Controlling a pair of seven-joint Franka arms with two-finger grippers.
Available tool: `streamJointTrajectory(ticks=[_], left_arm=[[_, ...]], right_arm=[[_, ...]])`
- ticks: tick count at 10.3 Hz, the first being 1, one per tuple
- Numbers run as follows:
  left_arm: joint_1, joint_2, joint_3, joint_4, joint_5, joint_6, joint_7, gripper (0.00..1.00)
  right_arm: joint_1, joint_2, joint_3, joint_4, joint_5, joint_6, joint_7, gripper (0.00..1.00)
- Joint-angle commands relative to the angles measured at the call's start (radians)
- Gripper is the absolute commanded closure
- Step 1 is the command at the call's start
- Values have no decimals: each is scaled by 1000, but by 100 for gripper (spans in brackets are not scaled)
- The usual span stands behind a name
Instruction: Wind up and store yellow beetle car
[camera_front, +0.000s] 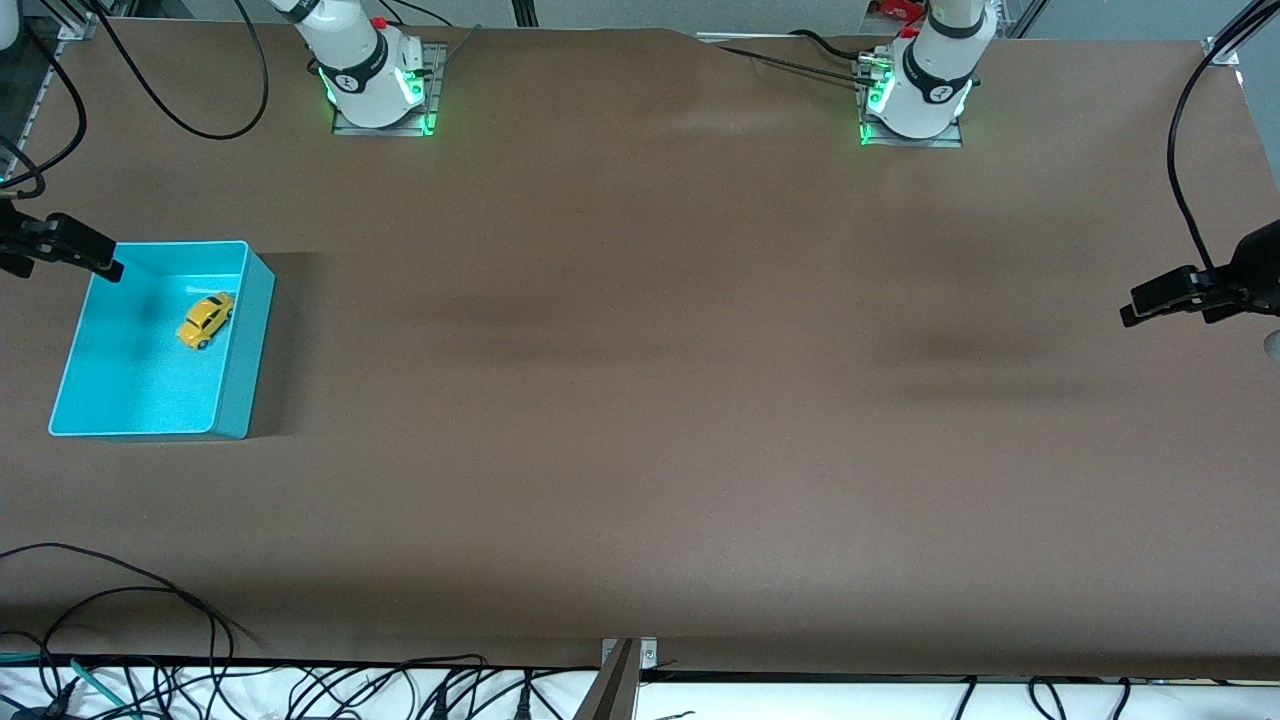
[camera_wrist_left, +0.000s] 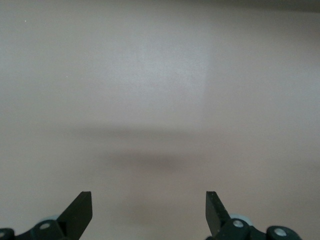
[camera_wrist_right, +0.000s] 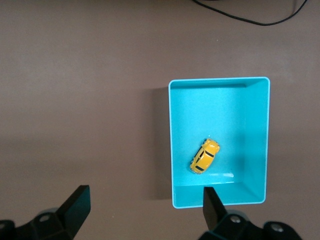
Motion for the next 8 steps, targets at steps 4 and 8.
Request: streamJointTrajectory(ticks=[4, 8], left_arm=[[-1, -17, -8, -14, -9, 0, 27, 0], [-9, -9, -9, -14, -6, 2, 27, 0]], right_arm=[[-8, -73, 18, -68, -9, -29, -4, 0], [-8, -76, 17, -59, 34, -67, -7, 0]])
